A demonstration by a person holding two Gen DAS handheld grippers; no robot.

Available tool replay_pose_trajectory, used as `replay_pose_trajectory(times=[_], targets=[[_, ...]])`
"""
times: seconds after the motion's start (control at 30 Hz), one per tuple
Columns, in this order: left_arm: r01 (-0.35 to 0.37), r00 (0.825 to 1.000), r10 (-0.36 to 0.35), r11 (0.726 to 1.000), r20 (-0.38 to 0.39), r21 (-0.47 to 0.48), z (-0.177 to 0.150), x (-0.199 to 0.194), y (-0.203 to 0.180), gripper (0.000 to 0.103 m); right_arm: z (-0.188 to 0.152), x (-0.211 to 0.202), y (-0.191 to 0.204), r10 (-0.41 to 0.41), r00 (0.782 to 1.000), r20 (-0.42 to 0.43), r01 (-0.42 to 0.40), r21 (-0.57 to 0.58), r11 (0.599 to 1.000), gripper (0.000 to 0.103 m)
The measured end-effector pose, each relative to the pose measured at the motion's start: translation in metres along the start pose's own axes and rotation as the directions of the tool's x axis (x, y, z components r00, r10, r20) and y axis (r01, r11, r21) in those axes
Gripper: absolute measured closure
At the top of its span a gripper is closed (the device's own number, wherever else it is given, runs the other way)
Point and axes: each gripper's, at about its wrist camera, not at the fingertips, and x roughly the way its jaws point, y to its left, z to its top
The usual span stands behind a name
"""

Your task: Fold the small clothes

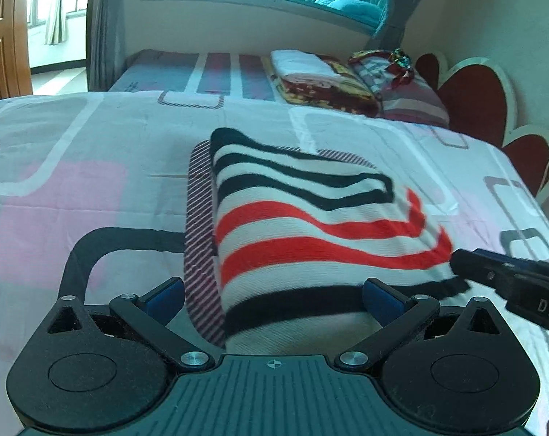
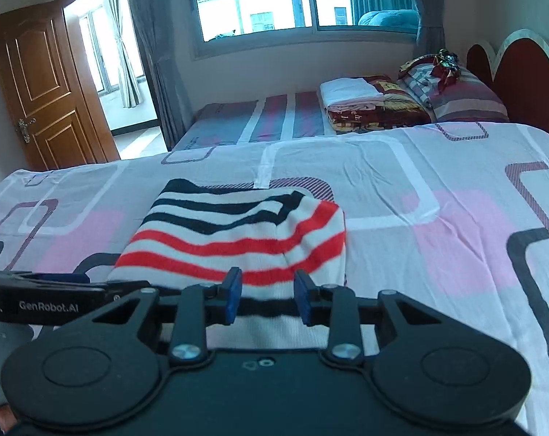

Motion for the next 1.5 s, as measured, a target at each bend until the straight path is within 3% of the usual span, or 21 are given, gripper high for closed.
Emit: replay_pose_trajectory(times=[0.17,0.27,0.43,0.53,0.6,0.67,0.83,0.97,1.13,1.27,1.33,1.4,1.5], targets=[[0.043,0.999,-0.043,0.999,-0.032,-0.012,-0.004,0.02,0.004,0.0,-0.004,0.02,-0.004,-0.021,0.999,-0.024,0.02,-0.014,1.0,0.073],[0.077,0.995,-0.079,0.996,-0.053,-0.039,-0.003,0.028,0.009,0.0,-0.014,0.038,-0.014,-0.041,0.996,-0.083,0.041,-0.006,0.999,0.077],[0.099,0.991,-0.106,0.991,-0.081,-0.095,0.001,0.028,0.015,0.0,-0.016,0.042,-0.019,-0.029,0.996,-0.082,0.03,0.007,1.0,0.076],[0.107,0.987,-0.121,0.986,-0.108,-0.13,0.005,0.025,0.02,0.0,-0.013,0.035,-0.022,0.003,0.997,-0.074,-0.001,0.022,1.0,0.068],[0.113,0.984,-0.132,0.981,-0.117,-0.159,0.008,0.025,0.026,0.0,-0.009,0.028,-0.025,0.005,0.998,-0.055,-0.003,0.033,0.999,0.048],[0.11,0.985,-0.133,0.976,-0.114,-0.186,0.01,0.024,0.033,0.0,-0.005,0.025,-0.032,0.007,0.999,-0.052,-0.004,0.053,0.999,0.037],[0.131,0.979,-0.159,0.97,-0.126,-0.203,0.009,0.029,0.044,0.0,-0.002,0.034,-0.059,0.073,0.993,-0.094,-0.056,0.17,0.984,0.037],[0.195,0.959,-0.241,0.943,-0.148,-0.271,0.007,0.042,0.055,0.0,-0.007,0.046,-0.075,0.12,0.983,-0.139,-0.08,0.26,0.962,0.037],[0.253,0.942,-0.304,0.922,-0.142,-0.294,0.001,0.055,0.055,0.0,-0.02,0.062,-0.093,0.219,0.954,-0.202,-0.132,0.372,0.919,0.031],[0.304,0.927,-0.347,0.917,-0.142,-0.259,-0.002,0.062,0.036,0.001,-0.025,0.07,-0.103,0.291,0.943,-0.16,-0.197,0.435,0.879,0.023],[0.324,0.92,-0.364,0.915,-0.145,-0.241,-0.004,0.063,0.024,0.002,-0.022,0.073,-0.097,0.287,0.945,-0.16,-0.2,0.412,0.889,0.025],[0.313,0.929,-0.346,0.924,-0.13,-0.221,-0.005,0.063,0.016,0.003,-0.019,0.076,-0.088,0.282,0.946,-0.161,-0.204,0.383,0.901,0.047],[0.305,0.934,-0.339,0.92,-0.109,-0.248,-0.003,0.061,0.02,0.02,-0.021,0.077,-0.085,0.321,0.935,-0.152,-0.235,0.412,0.88,0.062]])
